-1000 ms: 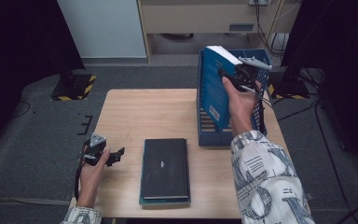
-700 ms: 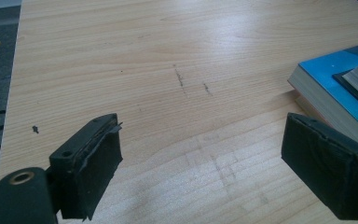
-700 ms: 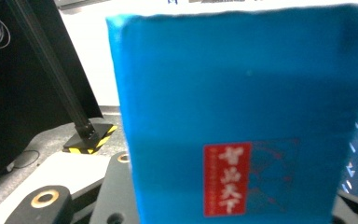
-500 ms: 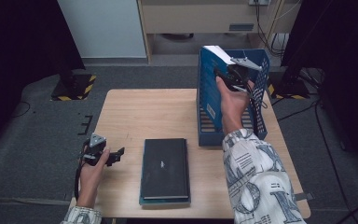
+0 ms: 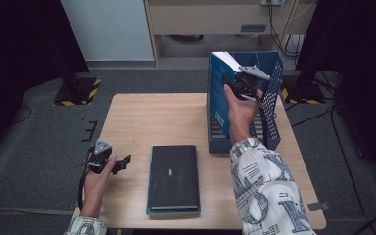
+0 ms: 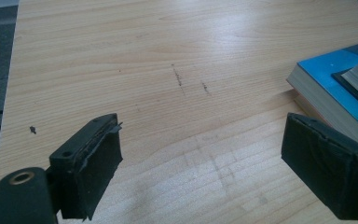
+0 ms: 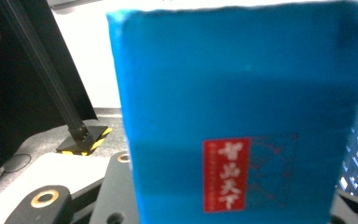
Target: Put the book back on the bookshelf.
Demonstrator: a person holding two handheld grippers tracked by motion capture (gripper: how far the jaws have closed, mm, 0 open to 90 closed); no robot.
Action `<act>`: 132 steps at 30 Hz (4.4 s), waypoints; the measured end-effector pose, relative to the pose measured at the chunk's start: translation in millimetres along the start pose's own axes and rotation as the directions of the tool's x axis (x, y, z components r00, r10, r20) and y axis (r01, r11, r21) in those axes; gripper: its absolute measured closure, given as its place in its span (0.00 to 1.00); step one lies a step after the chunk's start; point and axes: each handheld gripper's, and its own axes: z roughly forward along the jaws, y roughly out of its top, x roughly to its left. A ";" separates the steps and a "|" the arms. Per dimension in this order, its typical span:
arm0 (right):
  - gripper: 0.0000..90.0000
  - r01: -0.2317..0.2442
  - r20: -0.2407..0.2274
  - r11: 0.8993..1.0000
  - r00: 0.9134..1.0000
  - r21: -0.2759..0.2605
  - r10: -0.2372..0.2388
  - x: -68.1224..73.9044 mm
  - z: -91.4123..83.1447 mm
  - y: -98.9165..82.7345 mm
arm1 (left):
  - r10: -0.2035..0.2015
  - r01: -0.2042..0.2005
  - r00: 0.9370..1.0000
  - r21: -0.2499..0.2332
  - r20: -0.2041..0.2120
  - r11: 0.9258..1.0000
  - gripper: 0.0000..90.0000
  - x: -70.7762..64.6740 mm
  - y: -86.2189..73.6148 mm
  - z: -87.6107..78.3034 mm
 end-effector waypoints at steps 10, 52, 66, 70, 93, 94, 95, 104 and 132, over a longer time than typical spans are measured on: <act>0.68 -0.007 0.004 1.000 1.000 0.007 0.007 -1.8 3.6 -13.6 | 0.001 -0.001 1.000 0.002 -0.001 1.000 0.13 0.0 0.0 0.2; 0.67 0.012 0.009 0.999 1.000 0.045 -0.013 -2.6 9.9 -49.6 | 0.005 -0.005 1.000 0.023 0.000 1.000 0.13 -1.3 -1.0 2.9; 0.67 0.034 0.015 0.995 0.999 0.090 -0.036 -0.6 -13.7 -61.3 | 0.013 -0.013 1.000 0.039 0.001 0.999 0.13 -2.7 -1.3 3.9; 0.67 0.035 0.014 0.995 0.999 0.093 -0.036 0.6 -18.4 -65.1 | 0.010 -0.010 1.000 0.040 0.001 0.999 0.13 -2.7 -1.4 5.1; 0.49 0.080 0.015 0.993 0.997 0.082 -0.081 11.3 -31.5 -62.0 | 0.008 -0.008 1.000 0.049 0.001 0.999 0.13 -3.6 -1.7 3.9; 0.48 0.081 0.013 0.993 0.997 0.081 -0.082 11.9 -32.1 -60.3 | 0.010 -0.010 1.000 0.048 0.001 0.999 0.13 -4.0 -1.7 4.4; 0.47 0.081 0.010 0.993 0.997 0.082 -0.082 12.6 -32.4 -57.2 | 0.011 -0.011 1.000 0.051 0.001 0.999 0.13 -4.0 -1.7 4.6; 0.56 0.093 0.012 0.989 0.995 0.115 -0.095 12.3 -27.9 -41.5 | 0.011 -0.011 1.000 0.050 0.003 0.999 0.13 -3.9 -1.7 4.9; 0.67 0.087 0.041 0.987 0.995 0.134 -0.093 14.5 -22.5 -37.7 | 0.013 -0.014 1.000 0.052 0.004 0.999 0.13 -3.7 -1.7 5.4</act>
